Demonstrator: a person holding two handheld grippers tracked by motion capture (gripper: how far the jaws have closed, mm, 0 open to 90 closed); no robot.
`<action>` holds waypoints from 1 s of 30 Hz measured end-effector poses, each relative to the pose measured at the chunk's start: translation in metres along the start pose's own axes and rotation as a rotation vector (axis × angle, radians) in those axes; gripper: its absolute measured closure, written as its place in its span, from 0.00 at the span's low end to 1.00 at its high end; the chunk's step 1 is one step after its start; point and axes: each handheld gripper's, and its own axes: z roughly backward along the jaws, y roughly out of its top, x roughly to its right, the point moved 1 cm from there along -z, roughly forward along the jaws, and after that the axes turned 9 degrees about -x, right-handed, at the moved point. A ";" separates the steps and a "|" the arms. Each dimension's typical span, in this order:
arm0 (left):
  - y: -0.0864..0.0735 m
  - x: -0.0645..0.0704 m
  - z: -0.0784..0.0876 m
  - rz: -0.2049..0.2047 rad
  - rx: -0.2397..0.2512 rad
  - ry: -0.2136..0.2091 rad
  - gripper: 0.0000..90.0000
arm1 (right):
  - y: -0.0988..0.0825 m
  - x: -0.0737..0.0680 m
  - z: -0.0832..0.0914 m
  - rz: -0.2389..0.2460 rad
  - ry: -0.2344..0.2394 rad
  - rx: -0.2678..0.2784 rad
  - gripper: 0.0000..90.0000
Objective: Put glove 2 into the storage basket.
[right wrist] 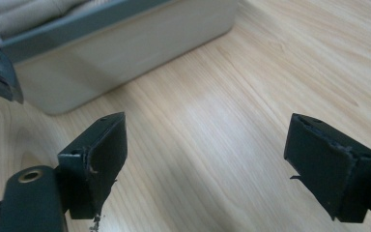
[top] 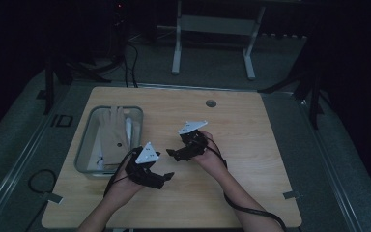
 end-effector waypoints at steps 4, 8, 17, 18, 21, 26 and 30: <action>-0.001 0.005 -0.011 0.006 0.003 -0.029 0.17 | -0.012 0.003 0.002 -0.010 0.004 -0.015 0.17; -0.004 0.009 -0.021 -0.001 -0.005 -0.051 0.17 | -0.024 0.003 0.004 -0.005 0.008 -0.009 0.17; -0.009 0.018 -0.042 -0.008 -0.013 -0.100 0.17 | -0.056 0.003 0.006 -0.003 0.000 -0.016 0.16; -0.009 0.018 -0.043 -0.010 -0.020 -0.107 0.17 | -0.059 0.003 0.005 -0.007 -0.002 -0.014 0.16; -0.012 0.021 -0.050 -0.024 -0.020 -0.119 0.17 | -0.066 0.001 0.004 -0.001 -0.003 -0.023 0.16; -0.017 0.024 -0.058 -0.041 -0.026 -0.126 0.17 | -0.079 0.002 0.003 -0.003 -0.019 -0.029 0.16; -0.021 0.026 -0.064 -0.054 -0.031 -0.132 0.17 | -0.088 0.004 0.005 -0.008 -0.024 -0.029 0.16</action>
